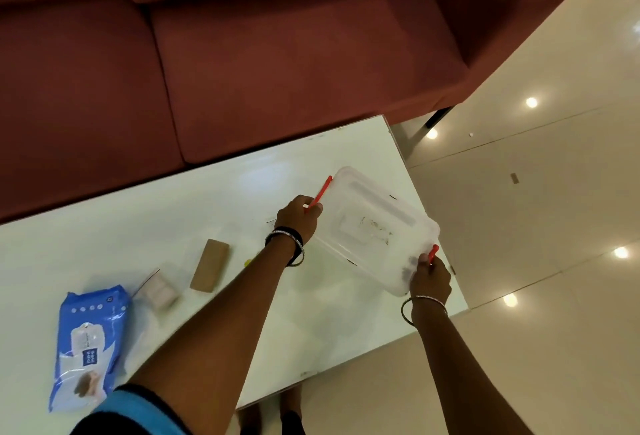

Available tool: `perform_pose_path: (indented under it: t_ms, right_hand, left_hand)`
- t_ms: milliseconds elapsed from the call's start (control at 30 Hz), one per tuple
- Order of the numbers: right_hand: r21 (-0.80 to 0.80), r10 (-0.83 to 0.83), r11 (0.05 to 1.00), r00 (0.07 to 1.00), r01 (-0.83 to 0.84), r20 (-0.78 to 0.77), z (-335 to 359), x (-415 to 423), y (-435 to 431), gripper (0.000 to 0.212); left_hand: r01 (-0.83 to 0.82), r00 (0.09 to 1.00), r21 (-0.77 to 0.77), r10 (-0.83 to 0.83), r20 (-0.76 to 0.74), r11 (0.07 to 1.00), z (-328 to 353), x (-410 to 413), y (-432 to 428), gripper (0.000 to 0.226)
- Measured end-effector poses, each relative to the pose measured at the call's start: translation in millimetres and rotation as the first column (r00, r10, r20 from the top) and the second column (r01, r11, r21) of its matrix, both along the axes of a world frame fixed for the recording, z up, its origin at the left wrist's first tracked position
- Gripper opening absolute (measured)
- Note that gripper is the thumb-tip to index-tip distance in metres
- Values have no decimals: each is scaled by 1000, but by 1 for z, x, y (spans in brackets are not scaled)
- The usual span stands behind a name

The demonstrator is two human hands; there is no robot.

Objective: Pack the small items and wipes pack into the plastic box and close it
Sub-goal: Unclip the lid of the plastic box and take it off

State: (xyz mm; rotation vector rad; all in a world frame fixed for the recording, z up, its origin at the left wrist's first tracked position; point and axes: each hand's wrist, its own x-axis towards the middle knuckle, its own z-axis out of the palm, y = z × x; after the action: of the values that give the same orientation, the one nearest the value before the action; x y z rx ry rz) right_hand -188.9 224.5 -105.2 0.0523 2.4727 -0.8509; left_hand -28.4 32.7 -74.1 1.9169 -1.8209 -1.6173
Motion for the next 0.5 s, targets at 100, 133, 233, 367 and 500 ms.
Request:
perform_pose_path:
  t_ms: [100,133,233,367,500]
  right_hand:
    - [-76,-86,994,996,84,-21,12,6,6,43]
    - [-110,-107,988,994,104,-26,15,9,8,40]
    - [-160,-87,984,995,79,-44,30,25,17,38]
    - [-217,23,976,999,-30,-33,48,61,43,33]
    - [-248,149,957,988,-151,-26,56,101,52,34]
  left_hand:
    - [-71,994,-55,66,-85,996,12,18,21,26]
    - [-76,993,-75,68,-100,994,17,27,28,25]
    - [-91,989,-73,81,-124,993,32,70,55,23]
    - [-153,978,60,160,-131,986,41,135,108,22]
    - [-235,967,87,242,-78,968,44,189,144,23]
